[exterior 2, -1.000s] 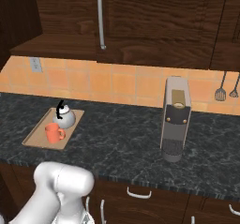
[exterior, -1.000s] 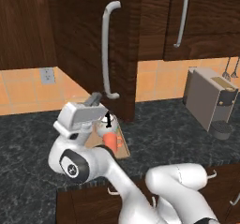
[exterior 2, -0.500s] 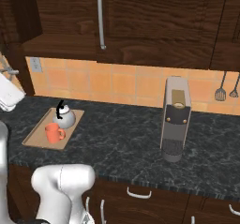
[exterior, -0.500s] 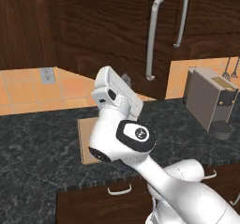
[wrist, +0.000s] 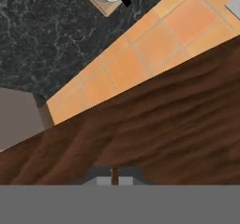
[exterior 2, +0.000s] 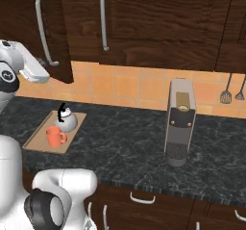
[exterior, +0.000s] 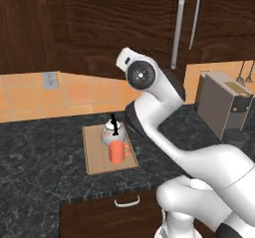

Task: Pick the kettle from the counter and place it on the tray. Then pick the mug from the cabinet and place it on the tray. Then close the cabinet doors.

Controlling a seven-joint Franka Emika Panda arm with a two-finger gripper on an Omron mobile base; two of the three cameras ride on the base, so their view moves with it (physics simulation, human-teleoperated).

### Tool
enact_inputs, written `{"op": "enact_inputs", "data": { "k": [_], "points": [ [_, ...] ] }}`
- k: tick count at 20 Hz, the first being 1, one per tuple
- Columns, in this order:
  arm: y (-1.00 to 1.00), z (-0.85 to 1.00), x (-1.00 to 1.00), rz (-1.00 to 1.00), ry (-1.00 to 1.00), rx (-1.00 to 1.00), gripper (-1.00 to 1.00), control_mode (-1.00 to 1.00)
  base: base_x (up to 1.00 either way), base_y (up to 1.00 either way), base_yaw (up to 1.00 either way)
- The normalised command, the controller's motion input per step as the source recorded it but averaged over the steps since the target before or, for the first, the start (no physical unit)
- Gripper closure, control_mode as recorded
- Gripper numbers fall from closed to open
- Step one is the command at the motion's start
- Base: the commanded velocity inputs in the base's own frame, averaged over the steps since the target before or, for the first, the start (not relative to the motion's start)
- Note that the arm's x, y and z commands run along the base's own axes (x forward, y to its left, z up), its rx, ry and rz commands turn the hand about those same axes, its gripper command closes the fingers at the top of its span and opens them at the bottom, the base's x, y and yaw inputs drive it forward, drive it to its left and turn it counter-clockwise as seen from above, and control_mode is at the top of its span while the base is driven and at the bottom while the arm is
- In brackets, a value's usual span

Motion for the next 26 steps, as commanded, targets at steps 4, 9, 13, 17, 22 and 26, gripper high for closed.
{"op": "enact_inputs", "data": {
  "k": [4, 9, 13, 17, 22, 26],
  "points": [
    [-0.18, 0.00, 1.00, 0.01, 0.14, 0.00, 1.00, -1.00, 0.00, 0.00, 0.00],
    [-0.63, -0.28, 0.92, 0.16, -0.12, 0.00, 1.00, -1.00, 0.00, 0.00, 0.00],
    [-0.51, -0.24, 0.96, 0.20, -0.19, 0.00, 1.00, -1.00, 0.00, 0.00, 0.00],
    [-0.34, -0.07, 0.89, 0.16, -0.06, 0.00, 1.00, -1.00, 0.00, 0.00, 0.00],
    [-0.21, -0.02, 0.87, 0.12, 0.00, 0.00, 1.00, -1.00, 0.00, 0.00, 0.00],
    [-0.16, -0.03, 0.64, 0.06, 0.00, -0.01, 1.00, -1.00, 0.00, 0.00, 0.00]
  ]
}}
